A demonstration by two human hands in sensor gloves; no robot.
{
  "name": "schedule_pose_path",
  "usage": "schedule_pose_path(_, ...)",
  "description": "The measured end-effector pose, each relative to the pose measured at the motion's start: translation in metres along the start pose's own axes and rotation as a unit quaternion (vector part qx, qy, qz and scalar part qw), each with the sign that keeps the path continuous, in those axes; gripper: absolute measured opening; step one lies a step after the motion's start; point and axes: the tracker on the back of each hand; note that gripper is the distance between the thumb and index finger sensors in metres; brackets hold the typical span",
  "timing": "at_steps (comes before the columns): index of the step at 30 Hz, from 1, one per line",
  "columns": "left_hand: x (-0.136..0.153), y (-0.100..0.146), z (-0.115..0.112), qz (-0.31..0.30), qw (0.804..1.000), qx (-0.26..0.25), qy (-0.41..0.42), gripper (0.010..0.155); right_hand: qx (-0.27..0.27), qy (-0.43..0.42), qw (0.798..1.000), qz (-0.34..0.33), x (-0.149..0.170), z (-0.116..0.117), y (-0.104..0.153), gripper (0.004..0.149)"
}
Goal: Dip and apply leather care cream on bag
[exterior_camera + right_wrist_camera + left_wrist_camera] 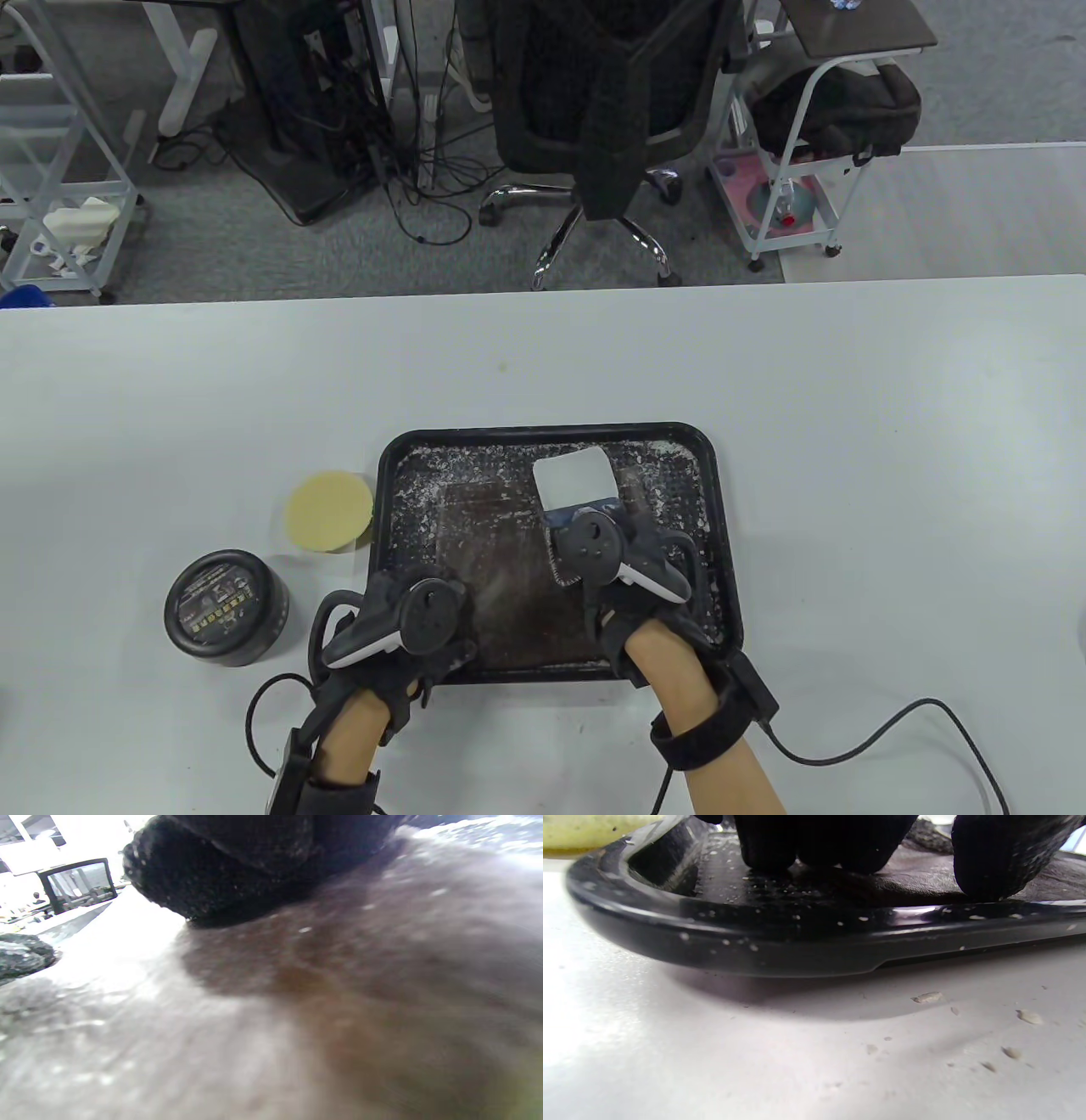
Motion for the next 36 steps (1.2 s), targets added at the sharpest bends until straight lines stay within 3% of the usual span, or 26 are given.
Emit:
schedule_pose_path(15, 0.001, -0.005, -0.006, 0.015, 1.0, 0.005, -0.01, 0.097, 0.01, 0.005, 0.998, 0.06, 0.037, -0.014, 0.022, 0.053)
schedule_pose_path(27, 0.002, -0.006, -0.006, 0.008, 1.0, 0.006, -0.002, 0.1, 0.023, 0.089, 0.996, 0.001, -0.004, 0.0, 0.025, 0.054)
schedule_pose_path(36, 0.002, -0.007, -0.007, 0.006, 1.0, 0.006, -0.001, 0.102, 0.008, 0.082, 0.996, -0.044, -0.051, 0.02, 0.022, 0.054)
Point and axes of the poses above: the tracker on the back of each hand, its own x axis roughly to the little-finger side, its own y axis roughly from the fingertips to the wrist, z = x × y, and after that the axes turned 8 degrees about x, right-handed
